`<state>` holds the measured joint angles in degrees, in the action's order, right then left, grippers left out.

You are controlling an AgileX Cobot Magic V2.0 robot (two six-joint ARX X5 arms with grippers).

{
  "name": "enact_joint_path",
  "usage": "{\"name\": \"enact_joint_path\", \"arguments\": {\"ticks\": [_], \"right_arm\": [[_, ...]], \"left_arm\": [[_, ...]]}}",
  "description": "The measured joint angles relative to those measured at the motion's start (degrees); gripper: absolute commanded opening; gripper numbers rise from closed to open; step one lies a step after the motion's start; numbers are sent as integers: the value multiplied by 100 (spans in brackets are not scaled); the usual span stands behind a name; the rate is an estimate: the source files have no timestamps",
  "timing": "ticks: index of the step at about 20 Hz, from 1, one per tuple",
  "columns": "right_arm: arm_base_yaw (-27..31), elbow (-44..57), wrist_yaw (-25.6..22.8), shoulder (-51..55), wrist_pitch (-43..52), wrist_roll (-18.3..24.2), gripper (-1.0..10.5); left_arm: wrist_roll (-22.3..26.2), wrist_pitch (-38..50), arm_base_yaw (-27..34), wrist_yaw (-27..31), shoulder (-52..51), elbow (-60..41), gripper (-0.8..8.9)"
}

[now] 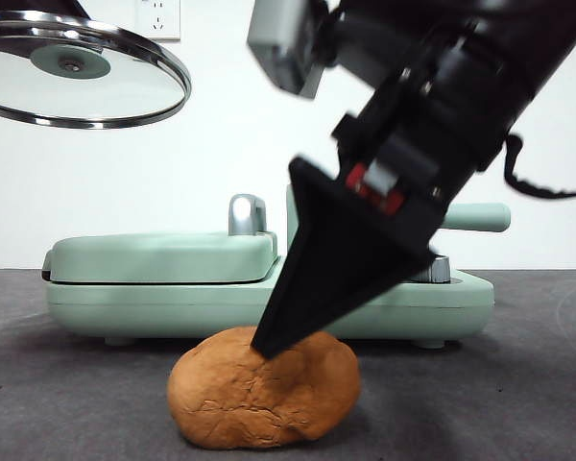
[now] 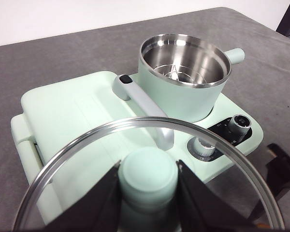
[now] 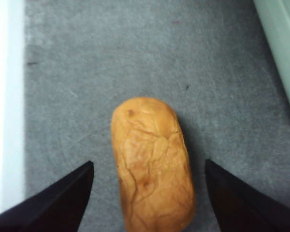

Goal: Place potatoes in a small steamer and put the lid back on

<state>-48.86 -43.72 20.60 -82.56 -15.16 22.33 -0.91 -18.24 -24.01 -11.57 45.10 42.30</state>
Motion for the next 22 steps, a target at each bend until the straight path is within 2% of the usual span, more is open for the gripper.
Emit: {"name": "enact_joint_path", "arguments": {"ticks": [6, 10, 13, 18, 22], "right_arm": [[0, 0, -4, -378, 66, 0, 360], [-7, -2, -116, -415, 22, -122, 214], [-17, -35, -116, -411, -166, -181, 208], [-15, -37, -120, -33, -758, -511, 209], [63, -37, -197, 916, -1064, -1051, 208]], "left_arm": [[0, 2, 0, 0, 0, 0, 9], [0, 2, 0, 0, 0, 0, 9], [0, 2, 0, 0, 0, 0, 9], [0, 2, 0, 0, 0, 0, 9], [0, 2, 0, 0, 0, 0, 9]]}}
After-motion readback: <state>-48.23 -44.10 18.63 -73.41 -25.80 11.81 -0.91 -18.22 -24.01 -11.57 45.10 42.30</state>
